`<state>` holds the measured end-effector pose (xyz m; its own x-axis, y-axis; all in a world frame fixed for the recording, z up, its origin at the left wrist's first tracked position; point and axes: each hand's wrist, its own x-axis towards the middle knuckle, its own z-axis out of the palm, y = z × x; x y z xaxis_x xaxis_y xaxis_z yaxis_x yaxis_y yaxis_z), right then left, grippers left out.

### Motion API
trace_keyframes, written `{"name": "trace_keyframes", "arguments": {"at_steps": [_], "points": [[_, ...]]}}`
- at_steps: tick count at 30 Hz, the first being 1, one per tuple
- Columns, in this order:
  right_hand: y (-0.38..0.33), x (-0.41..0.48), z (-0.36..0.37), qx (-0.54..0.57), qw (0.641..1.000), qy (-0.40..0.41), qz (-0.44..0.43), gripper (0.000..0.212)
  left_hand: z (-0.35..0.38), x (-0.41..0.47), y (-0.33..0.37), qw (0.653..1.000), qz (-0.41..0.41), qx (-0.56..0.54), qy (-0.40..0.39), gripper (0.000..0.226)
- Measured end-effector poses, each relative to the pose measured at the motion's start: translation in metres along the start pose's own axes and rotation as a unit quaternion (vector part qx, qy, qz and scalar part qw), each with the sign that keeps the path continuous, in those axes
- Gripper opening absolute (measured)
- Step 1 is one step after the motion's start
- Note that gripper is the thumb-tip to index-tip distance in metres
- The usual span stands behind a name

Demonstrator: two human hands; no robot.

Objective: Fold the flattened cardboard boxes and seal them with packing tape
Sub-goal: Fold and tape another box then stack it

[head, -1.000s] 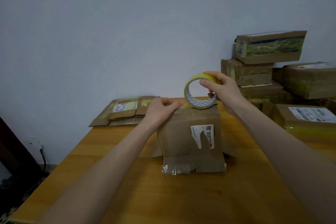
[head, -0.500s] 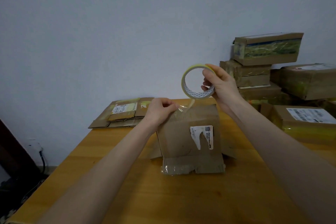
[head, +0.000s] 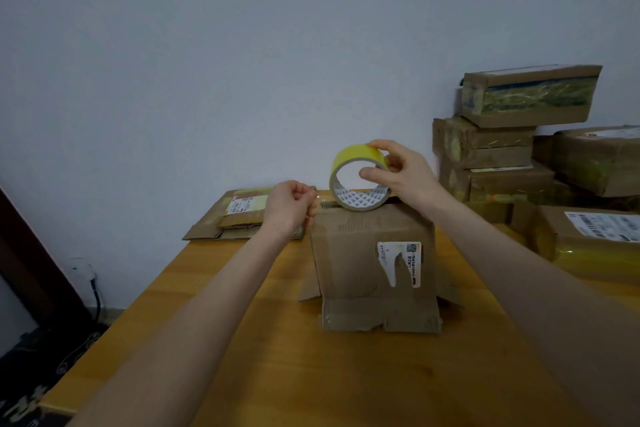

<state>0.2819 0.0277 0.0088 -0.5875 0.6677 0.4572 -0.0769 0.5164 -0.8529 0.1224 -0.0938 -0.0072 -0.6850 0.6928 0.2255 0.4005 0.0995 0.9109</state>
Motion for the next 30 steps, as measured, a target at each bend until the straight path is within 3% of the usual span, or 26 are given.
{"name": "trace_keyframes", "arguments": {"at_steps": [6,11,14,23,30], "points": [[0.014,-0.006,0.001,-0.106,0.989,-0.095,0.033,0.056,0.006,-0.001,-0.021,0.998,-0.033,0.039,-0.019,0.015],[0.008,-0.006,-0.016,-0.096,0.977,-0.158,0.103,0.061,0.0,0.001,-0.024,0.998,-0.038,-0.002,-0.042,0.01],[0.005,-0.006,-0.018,-0.107,0.972,-0.185,0.098,0.066,-0.007,0.001,-0.022,0.996,-0.058,0.006,-0.066,0.007],[-0.001,-0.007,-0.008,-0.107,0.978,-0.17,0.063,0.061,-0.009,0.005,-0.028,0.975,-0.174,-0.131,-0.037,0.005],[0.004,-0.001,0.001,-0.147,0.979,-0.139,0.035,0.055,-0.001,0.004,-0.034,0.968,-0.19,-0.159,-0.027,0.013]]}}
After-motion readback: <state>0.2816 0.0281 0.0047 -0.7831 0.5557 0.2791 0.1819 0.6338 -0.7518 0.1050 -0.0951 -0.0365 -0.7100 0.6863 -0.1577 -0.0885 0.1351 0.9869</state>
